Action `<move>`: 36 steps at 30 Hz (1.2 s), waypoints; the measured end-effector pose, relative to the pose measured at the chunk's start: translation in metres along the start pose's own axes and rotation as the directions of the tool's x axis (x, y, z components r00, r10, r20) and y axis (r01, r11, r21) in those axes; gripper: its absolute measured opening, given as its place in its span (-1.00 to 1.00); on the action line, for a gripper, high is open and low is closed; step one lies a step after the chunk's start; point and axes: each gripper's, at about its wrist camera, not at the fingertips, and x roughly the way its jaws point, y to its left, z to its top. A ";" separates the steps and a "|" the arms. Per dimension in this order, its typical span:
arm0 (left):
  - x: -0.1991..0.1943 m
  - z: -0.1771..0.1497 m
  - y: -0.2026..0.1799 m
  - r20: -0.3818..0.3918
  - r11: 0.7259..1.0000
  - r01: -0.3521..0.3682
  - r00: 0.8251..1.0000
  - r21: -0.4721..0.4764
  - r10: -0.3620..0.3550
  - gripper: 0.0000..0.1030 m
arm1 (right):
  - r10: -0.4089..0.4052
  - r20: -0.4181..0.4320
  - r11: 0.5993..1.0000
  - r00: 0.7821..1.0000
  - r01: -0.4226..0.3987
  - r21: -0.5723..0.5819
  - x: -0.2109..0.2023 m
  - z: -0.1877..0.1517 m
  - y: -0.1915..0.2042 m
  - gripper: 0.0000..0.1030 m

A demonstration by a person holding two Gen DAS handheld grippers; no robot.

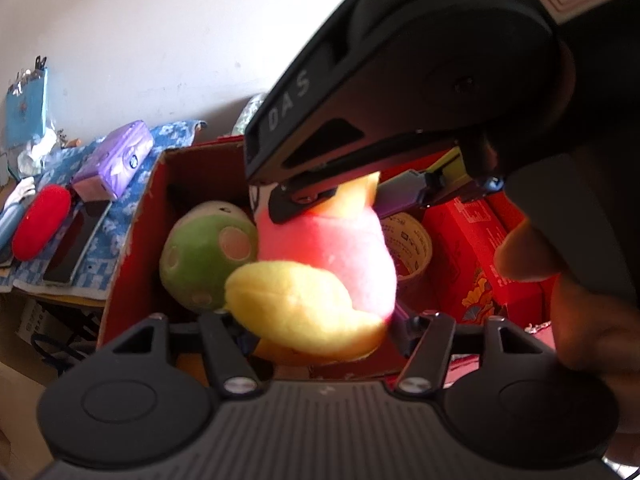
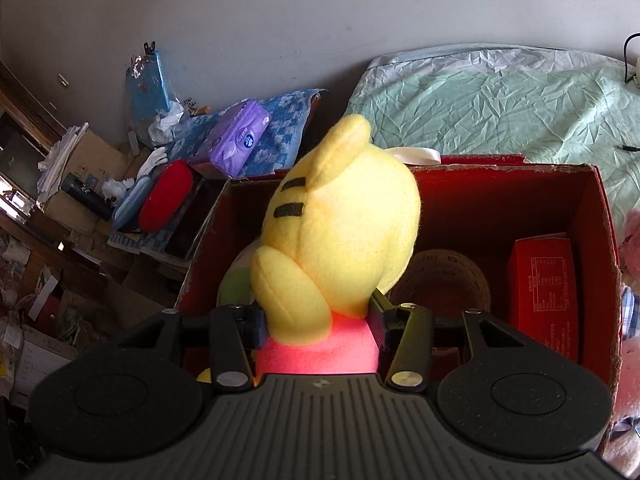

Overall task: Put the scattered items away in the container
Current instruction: 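Carry the yellow-and-pink bear plush with the right gripper over the red box, then lower the bear plush into the box and open the right gripper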

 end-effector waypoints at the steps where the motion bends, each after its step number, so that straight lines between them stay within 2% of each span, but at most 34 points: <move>1: 0.000 0.000 0.002 -0.004 1.000 0.005 1.000 -0.004 -0.005 0.23 | -0.006 -0.016 1.000 1.000 0.006 0.001 0.002 0.002 0.002 -0.03; 5: 0.002 0.002 0.016 -0.031 0.998 0.040 0.999 -0.047 -0.041 0.21 | -0.032 -0.062 0.999 0.998 0.032 -0.007 0.011 0.007 0.011 -0.03; 9: 0.008 0.000 0.024 -0.039 0.998 0.035 0.999 -0.047 -0.037 0.26 | -0.035 -0.076 0.999 0.996 0.036 0.003 0.024 0.008 0.011 -0.03; 18: 0.013 -0.001 0.024 -0.040 0.999 0.030 0.999 -0.026 -0.031 0.34 | -0.030 -0.055 0.997 0.998 0.034 0.070 0.021 0.005 0.000 -0.03; 24: 0.012 0.002 0.024 -0.046 0.999 0.047 0.998 -0.025 -0.048 0.35 | -0.082 -0.072 0.996 0.994 0.085 0.033 0.019 0.008 0.007 -0.03; 30: 0.020 0.005 0.032 -0.059 0.998 0.046 0.997 -0.034 -0.048 0.42 | -0.090 -0.087 0.996 0.992 0.091 0.009 0.028 0.013 0.009 -0.01; 32: 0.022 0.005 0.033 -0.055 0.998 0.048 0.997 -0.035 -0.050 0.43 | -0.080 -0.078 0.996 0.994 0.082 0.027 0.026 0.013 0.007 0.05; 34: 0.022 0.006 0.033 -0.049 0.998 0.046 0.998 -0.034 -0.048 0.47 | -0.059 -0.067 0.996 0.996 0.063 0.058 0.023 0.013 0.003 0.19; 36: 0.023 0.006 0.032 -0.044 0.999 0.037 0.998 -0.034 -0.039 0.61 | -0.039 -0.055 0.994 0.998 0.044 0.097 0.021 0.013 -0.002 0.26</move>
